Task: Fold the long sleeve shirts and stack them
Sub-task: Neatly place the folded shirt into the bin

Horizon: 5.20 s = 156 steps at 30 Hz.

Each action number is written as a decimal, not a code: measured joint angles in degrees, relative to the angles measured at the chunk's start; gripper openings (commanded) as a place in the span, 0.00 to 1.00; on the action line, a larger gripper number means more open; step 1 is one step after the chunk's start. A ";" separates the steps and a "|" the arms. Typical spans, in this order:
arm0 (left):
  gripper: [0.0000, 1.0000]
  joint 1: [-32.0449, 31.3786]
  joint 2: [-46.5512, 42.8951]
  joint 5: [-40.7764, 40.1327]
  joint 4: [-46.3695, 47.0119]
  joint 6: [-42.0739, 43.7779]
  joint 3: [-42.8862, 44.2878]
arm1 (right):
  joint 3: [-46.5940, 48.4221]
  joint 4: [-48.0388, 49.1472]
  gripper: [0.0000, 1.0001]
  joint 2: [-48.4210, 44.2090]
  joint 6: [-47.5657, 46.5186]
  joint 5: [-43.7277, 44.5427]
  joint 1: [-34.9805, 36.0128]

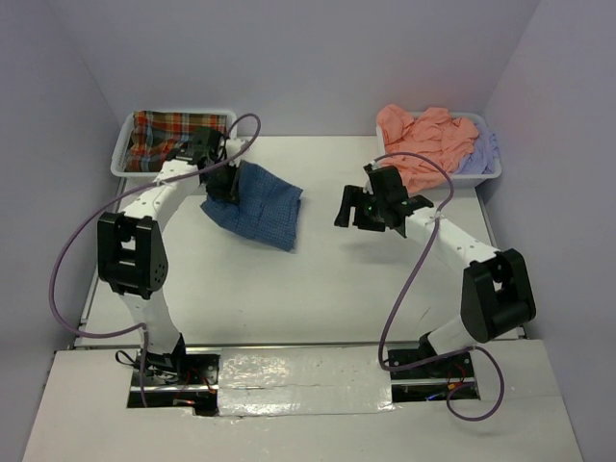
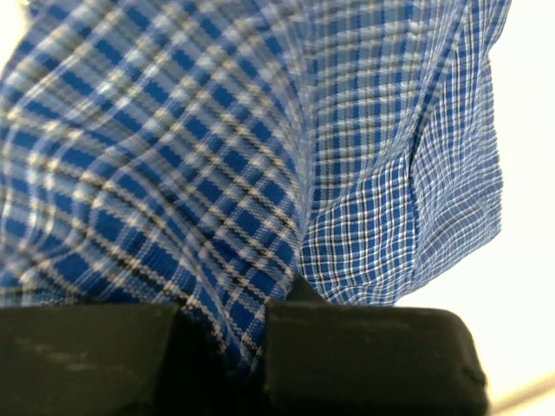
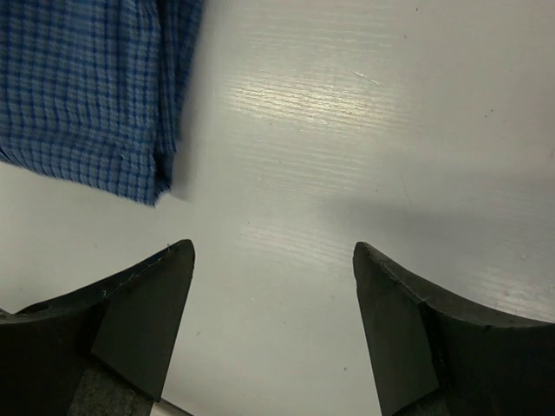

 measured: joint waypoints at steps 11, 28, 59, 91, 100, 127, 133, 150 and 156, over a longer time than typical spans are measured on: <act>0.00 -0.85 9.84 -15.21 -8.15 10.58 28.20 | 0.92 -2.62 0.79 -2.19 0.57 2.54 0.00; 0.00 -3.13 21.20 -23.08 -9.53 17.57 48.35 | 0.92 -4.94 0.78 -3.96 1.73 4.28 0.13; 0.00 2.64 13.51 -26.45 -4.74 25.33 52.74 | 0.90 -5.79 0.77 -4.81 1.73 5.33 0.63; 0.00 14.62 20.11 -10.12 -2.21 18.88 46.99 | 0.90 -8.15 0.76 -4.79 1.29 6.10 1.29; 0.18 17.07 25.73 -9.57 2.21 18.95 47.43 | 0.90 -8.85 0.76 -4.70 1.27 7.10 1.66; 0.99 20.87 29.97 -30.49 13.46 19.43 44.85 | 3.17 -10.95 0.76 -1.33 0.85 7.54 3.08; 1.00 20.87 29.64 -30.23 13.81 19.45 44.74 | 3.72 -10.93 0.75 -0.90 0.81 7.54 3.67; 0.79 20.85 20.96 -28.44 12.44 17.05 44.96 | 5.07 -11.30 0.75 -1.07 -0.02 7.91 3.67; 0.00 20.85 20.26 -27.93 10.51 15.87 42.40 | 5.68 -12.26 0.75 -1.07 -0.42 8.33 3.67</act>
